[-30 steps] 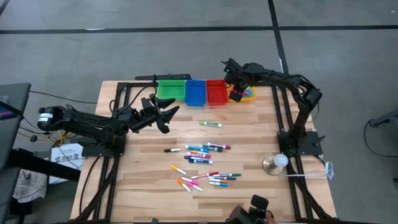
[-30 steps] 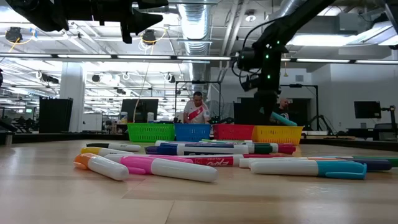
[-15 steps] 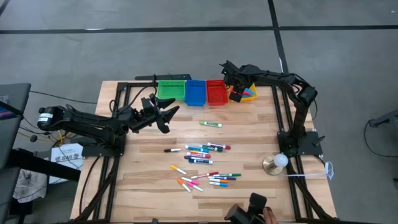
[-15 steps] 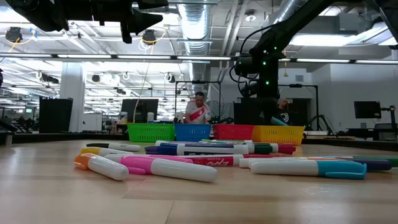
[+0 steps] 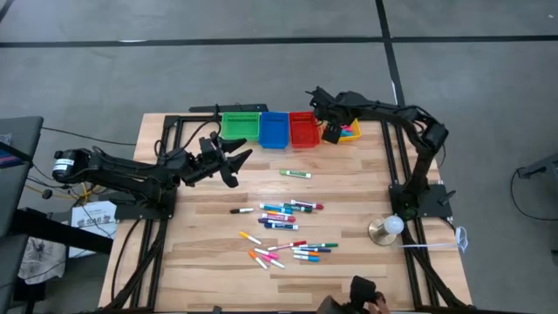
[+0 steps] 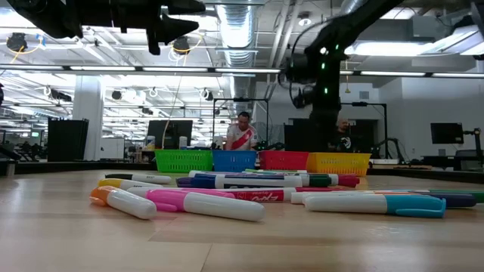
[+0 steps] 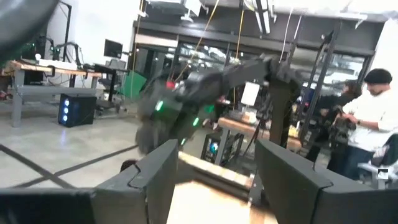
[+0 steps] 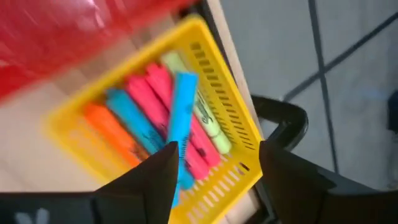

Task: Pick & Place Markers
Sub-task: Put the large light green marker pen into the green bin

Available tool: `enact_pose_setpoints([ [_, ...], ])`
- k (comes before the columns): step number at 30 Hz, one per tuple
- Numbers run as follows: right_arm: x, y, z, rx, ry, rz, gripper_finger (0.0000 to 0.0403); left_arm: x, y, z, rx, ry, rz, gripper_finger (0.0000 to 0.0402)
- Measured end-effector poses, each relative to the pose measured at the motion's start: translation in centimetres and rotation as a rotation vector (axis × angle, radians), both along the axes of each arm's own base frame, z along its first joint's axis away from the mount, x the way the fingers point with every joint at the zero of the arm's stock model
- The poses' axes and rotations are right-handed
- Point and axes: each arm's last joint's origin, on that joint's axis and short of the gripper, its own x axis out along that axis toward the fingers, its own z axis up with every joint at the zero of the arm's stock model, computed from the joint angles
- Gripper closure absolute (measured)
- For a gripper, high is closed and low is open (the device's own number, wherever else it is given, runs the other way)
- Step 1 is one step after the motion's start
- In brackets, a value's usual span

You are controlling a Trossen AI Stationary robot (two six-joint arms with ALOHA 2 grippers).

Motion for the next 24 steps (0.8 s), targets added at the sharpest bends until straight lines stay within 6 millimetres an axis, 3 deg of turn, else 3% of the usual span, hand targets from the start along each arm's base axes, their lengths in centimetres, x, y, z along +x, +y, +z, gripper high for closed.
enact_pose_setpoints([
  [6, -0.4, 2.5, 6.1, -0.032, -0.352, 0.036, 0.0177, 0.1, 0.0, -0.3, -0.010, 0.033, -0.002, 0.0188],
  [12, -0.9, 5.6, 10.5, 0.134, -0.687, 0.233, 0.0179, 0.1, -0.3, -0.5, -0.047, 0.030, -0.022, 0.0188],
  [17, 0.3, 7.8, 11.2, 0.239, -0.783, 0.332, 0.0180, 0.2, -0.9, -0.5, -0.133, 0.003, -0.095, 0.0188],
  [24, 4.5, 11.2, 8.6, 0.331, -0.751, 0.409, 0.0184, 0.1, -2.2, -0.6, -0.116, 0.040, -0.269, 0.0188],
])
